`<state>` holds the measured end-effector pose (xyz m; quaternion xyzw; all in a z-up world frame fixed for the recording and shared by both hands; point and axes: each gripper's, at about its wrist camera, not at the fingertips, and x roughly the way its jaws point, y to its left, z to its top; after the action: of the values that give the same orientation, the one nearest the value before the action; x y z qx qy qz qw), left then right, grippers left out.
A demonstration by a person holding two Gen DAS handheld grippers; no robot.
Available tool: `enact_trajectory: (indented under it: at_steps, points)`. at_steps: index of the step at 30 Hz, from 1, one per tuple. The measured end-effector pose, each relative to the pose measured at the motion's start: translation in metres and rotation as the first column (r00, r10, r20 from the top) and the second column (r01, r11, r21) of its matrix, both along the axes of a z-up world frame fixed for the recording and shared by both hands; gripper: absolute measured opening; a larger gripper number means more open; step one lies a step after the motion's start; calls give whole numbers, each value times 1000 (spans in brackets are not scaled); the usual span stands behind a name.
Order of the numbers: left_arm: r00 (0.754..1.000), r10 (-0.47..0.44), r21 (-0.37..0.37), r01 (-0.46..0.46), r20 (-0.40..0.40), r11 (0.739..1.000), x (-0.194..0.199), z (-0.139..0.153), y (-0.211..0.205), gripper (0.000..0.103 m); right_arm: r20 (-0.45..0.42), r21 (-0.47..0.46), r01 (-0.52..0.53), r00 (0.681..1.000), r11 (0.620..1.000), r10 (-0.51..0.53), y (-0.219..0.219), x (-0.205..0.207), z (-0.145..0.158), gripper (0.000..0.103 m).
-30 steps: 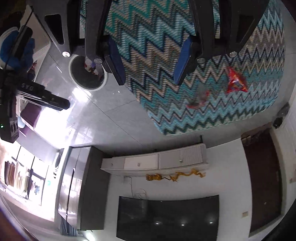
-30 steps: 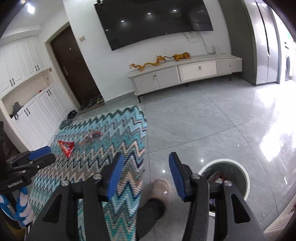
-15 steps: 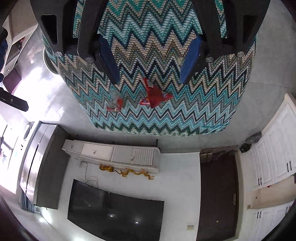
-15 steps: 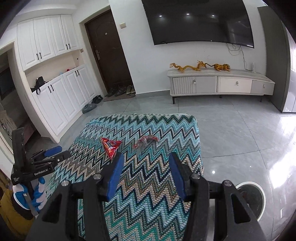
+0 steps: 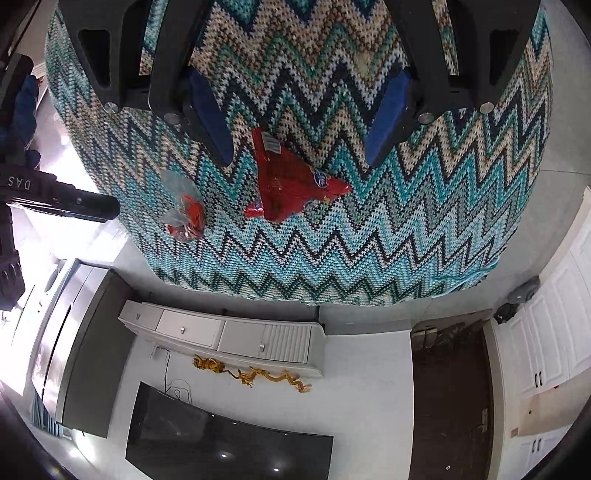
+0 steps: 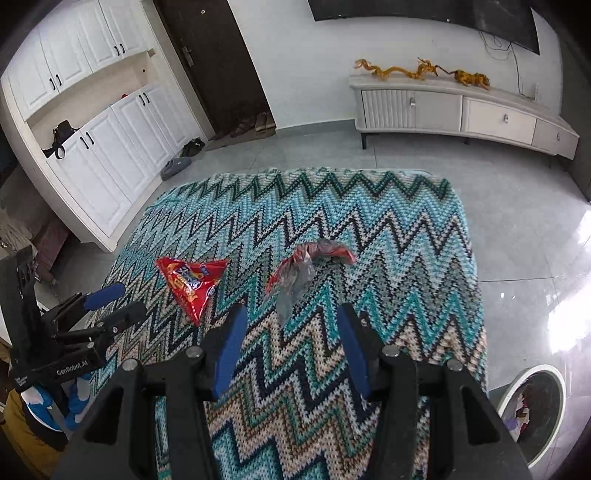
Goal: Collect trash
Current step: 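Grasp the red snack bag with left tool while right grasps clear red-tied bag, then carry both bags over the bin and open both tools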
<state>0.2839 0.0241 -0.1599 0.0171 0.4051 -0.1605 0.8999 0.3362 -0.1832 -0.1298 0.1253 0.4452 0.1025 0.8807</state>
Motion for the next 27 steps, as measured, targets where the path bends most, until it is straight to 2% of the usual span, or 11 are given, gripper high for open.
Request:
enact_trajectory:
  at_steps: [4, 11, 12, 14, 15, 19, 21, 27]
  points:
    - [1000, 3, 17, -3, 6, 1000, 28, -10, -6, 72, -36, 57, -6, 999, 998, 8, 5, 37, -23, 49]
    - [999, -20, 20, 21, -30, 1000, 58, -35, -17, 70, -85, 33, -3, 996, 999, 6, 16, 79, -54, 49]
    - [999, -17, 17, 18, -41, 1000, 60, -39, -18, 68, -90, 29, -1, 996, 1000, 4, 15, 83, -57, 49]
    - [998, -15, 6, 15, -68, 1000, 63, -48, -17, 54, -94, 15, -6, 996, 1000, 8, 15, 88, -63, 49]
    - [997, -9, 3, 9, -71, 1000, 63, -51, -16, 51, -86, 6, -12, 996, 1000, 12, 15, 88, -65, 48]
    - [998, -1, -10, 1, -57, 1000, 57, -49, -10, 32, -67, -4, -34, 997, 999, 33, 11, 82, -70, 20]
    - [998, 4, -19, -5, -55, 1000, 53, -46, -6, 26, -53, 5, -43, 998, 999, 44, 9, 72, -68, 17]
    - [1000, 14, -1, -14, -14, 1000, 15, -25, -4, 24, 3, -4, -89, 996, 996, 89, 15, 18, -40, 16]
